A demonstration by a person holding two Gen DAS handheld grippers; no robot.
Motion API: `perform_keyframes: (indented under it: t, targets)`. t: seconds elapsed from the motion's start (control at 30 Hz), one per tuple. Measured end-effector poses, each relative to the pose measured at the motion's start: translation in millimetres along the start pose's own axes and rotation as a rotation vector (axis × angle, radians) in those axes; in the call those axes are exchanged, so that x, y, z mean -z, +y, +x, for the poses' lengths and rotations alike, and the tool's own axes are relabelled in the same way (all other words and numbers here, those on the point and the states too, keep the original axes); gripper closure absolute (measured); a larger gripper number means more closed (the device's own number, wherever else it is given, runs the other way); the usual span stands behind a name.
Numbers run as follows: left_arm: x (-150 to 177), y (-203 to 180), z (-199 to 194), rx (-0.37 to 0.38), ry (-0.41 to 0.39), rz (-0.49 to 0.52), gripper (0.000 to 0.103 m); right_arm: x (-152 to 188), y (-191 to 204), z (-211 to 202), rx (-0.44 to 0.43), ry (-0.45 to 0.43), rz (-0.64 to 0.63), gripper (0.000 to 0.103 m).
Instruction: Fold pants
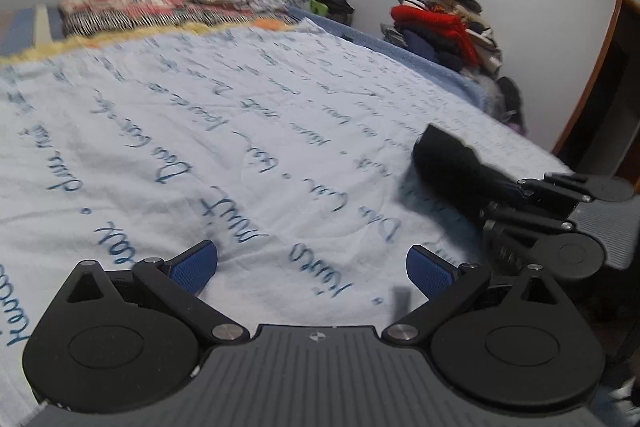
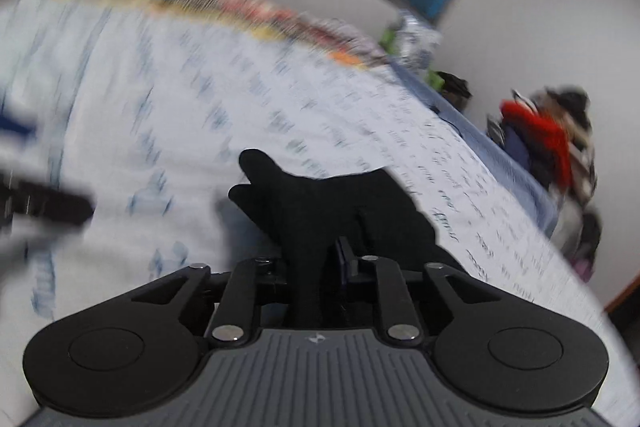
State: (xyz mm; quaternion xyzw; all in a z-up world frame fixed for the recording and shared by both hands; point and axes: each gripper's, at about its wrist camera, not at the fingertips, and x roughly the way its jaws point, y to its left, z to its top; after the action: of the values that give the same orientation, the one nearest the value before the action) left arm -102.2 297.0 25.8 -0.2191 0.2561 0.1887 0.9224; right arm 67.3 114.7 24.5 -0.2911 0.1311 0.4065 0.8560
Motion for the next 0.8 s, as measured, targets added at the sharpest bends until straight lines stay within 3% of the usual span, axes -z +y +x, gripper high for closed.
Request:
perform_keyframes:
  t: [0.1,0.17,0.23,0.33,0.4,0.53,0.6,0.63,0.7,0.73,0.77,0.8]
  targets:
    - [-26,3,4,0.102,0.061,-0.107,0.001,8,-23,-17,-0.002,-0.118,0.153,0.087]
    - [-46,-2,13,0.188,0.096,-0.157,0.001,15,-27,-18,-0.001,-0.137,0.195,0.087]
    - [-65,-8,30,0.323,0.14,-0.233,0.001,19,-24,-17,-0.007,-0.134,0.193,0.087]
    - [-81,-12,80,0.522,0.282,-0.424,0.001,19,-23,-19,0.005,-0.15,0.195,0.087]
    - [-85,-19,110,0.548,0.352,-0.499,0.002,20,-28,-21,0.008,-0.159,0.227,0.087]
    - [-84,-32,149,0.55,0.418,-0.587,0.004,22,-31,-25,0.024,-0.173,0.262,0.087]
    - [-87,-40,162,0.548,0.425,-0.58,0.007,21,-29,-24,0.023,-0.166,0.256,0.087]
    - [-92,-43,166,0.532,0.42,-0.557,0.015,20,-27,-24,0.023,-0.163,0.249,0.087]
    - [-99,-55,173,0.47,0.422,-0.456,0.039,20,-25,-23,0.023,-0.159,0.238,0.087]
    - [-103,-62,177,0.432,0.43,-0.392,0.064,19,-25,-23,0.02,-0.155,0.235,0.087]
    - [-104,-68,180,0.393,0.434,-0.334,0.075,19,-24,-22,0.016,-0.148,0.231,0.087]
    - [-104,-72,184,0.368,0.433,-0.292,0.079,18,-23,-21,0.014,-0.138,0.225,0.087]
